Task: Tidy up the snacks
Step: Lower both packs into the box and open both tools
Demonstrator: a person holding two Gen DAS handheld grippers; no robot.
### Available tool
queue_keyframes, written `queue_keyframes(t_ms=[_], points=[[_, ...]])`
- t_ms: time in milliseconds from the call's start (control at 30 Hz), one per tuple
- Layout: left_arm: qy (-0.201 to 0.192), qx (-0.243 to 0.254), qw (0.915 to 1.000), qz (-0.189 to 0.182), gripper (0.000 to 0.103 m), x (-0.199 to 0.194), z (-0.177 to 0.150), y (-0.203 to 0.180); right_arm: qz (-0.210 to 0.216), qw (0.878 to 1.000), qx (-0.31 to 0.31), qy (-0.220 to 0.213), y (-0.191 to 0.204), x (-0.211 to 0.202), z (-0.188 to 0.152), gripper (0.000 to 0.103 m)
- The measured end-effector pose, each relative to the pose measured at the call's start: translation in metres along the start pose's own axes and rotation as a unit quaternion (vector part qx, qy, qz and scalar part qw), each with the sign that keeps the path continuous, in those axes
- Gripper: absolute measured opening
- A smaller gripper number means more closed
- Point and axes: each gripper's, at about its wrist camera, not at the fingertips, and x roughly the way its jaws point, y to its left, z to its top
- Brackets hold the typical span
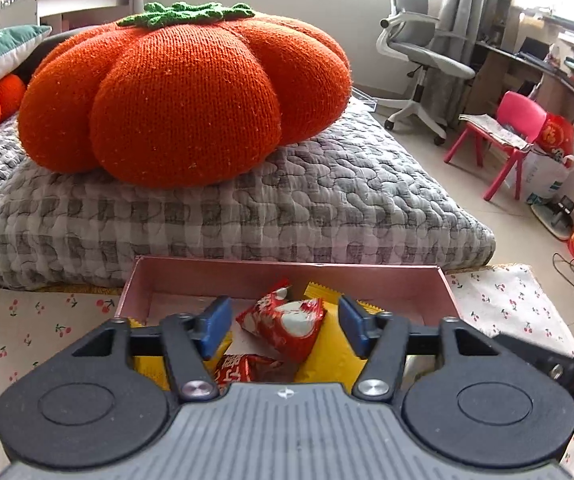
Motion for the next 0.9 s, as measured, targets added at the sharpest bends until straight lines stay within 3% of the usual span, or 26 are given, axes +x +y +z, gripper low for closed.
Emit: queue_keyframes(t_ms=[500, 733, 900], points=[[0.006, 0.008, 0.9998, -0.017, 0.082, -0.058, -0.016, 0.009, -0.026, 0.999, -0.030, 0.008, 0.030, -0.046, -0.006, 0.086], [0.007, 0.006, 0.9998, -0.017, 0.089, -0.083, -0.032, 0.020, -0.046, 0.996, -0.068, 0.017, 0.042, -0.073, -0.018, 0.087], [0.004, 0.001, 0.9999, -0.017, 0.096, -0.099, -0.045, 0.029, -0.053, 0.995, -0.087, 0.019, 0.047, -0.089, -0.030, 0.094]])
